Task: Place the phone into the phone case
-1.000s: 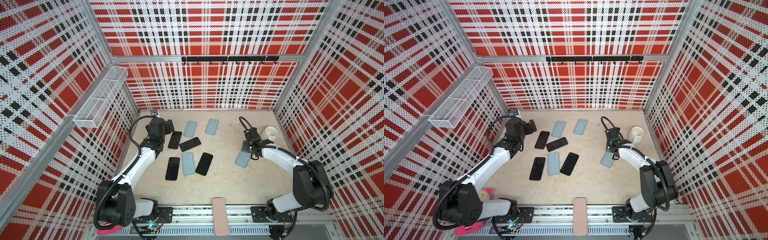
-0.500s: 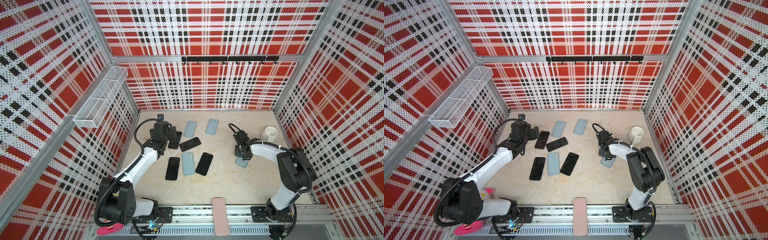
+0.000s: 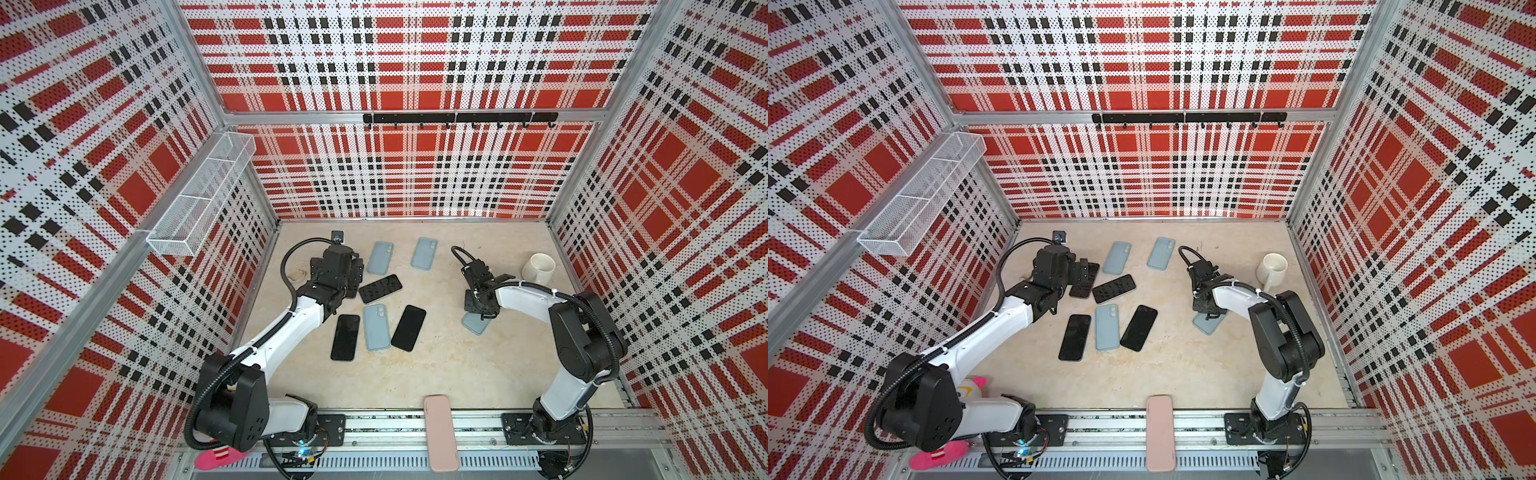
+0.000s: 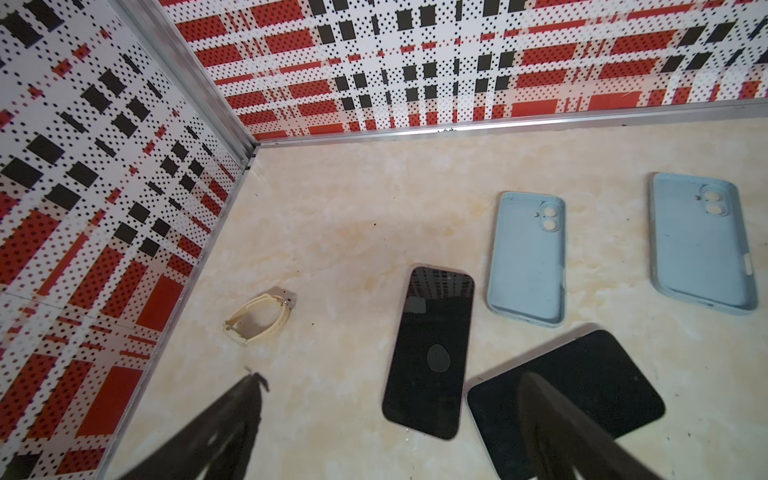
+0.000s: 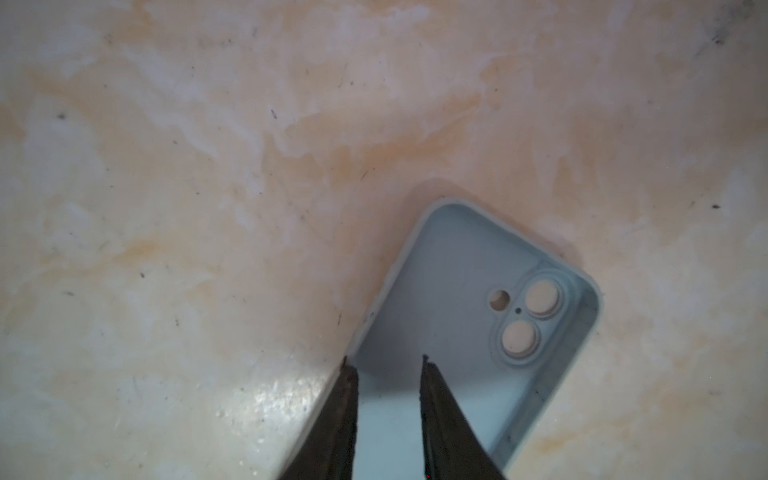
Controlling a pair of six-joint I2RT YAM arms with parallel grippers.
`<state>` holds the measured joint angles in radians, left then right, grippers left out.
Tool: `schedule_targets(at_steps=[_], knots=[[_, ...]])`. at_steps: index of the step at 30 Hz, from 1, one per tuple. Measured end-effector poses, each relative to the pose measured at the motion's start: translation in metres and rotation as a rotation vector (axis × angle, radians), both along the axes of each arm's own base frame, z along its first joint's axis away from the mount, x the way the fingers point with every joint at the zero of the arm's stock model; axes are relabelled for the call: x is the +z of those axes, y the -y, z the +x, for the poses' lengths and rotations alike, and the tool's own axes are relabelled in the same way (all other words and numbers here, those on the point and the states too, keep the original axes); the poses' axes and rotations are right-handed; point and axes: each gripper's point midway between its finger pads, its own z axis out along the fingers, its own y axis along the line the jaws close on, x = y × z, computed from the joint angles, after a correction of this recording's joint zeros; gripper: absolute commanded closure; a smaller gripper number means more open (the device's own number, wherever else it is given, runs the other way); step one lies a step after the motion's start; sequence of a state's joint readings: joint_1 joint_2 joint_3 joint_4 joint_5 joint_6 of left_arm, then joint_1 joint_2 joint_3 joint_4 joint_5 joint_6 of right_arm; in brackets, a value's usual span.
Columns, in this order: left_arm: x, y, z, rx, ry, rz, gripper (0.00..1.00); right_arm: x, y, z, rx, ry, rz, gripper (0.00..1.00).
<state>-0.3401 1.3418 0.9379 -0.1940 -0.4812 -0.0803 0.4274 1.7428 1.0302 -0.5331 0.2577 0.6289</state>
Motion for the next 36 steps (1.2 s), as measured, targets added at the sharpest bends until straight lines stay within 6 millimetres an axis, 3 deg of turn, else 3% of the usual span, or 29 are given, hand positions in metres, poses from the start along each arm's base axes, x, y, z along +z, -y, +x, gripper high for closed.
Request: schedule_targets(at_steps=[15, 21, 32, 36], knots=[[-0.003, -0.006, -0.003, 0.021, -0.017, 0.027, 0.02, 0.007, -0.015, 0.009, 0.012, 0.023, 0.042, 0.66], [-0.003, -0.004, -0.003, 0.015, -0.019, 0.032, 0.02, -0.007, -0.016, 0.01, 0.009, -0.012, 0.029, 0.69], [-0.003, -0.003, -0.004, 0.007, -0.021, 0.039, 0.02, -0.009, -0.012, 0.007, 0.025, -0.029, -0.006, 1.0], [-0.003, -0.003, -0.004, 0.006, -0.022, 0.04, 0.02, 0.003, -0.011, 0.005, 0.098, -0.026, -0.029, 1.0]])
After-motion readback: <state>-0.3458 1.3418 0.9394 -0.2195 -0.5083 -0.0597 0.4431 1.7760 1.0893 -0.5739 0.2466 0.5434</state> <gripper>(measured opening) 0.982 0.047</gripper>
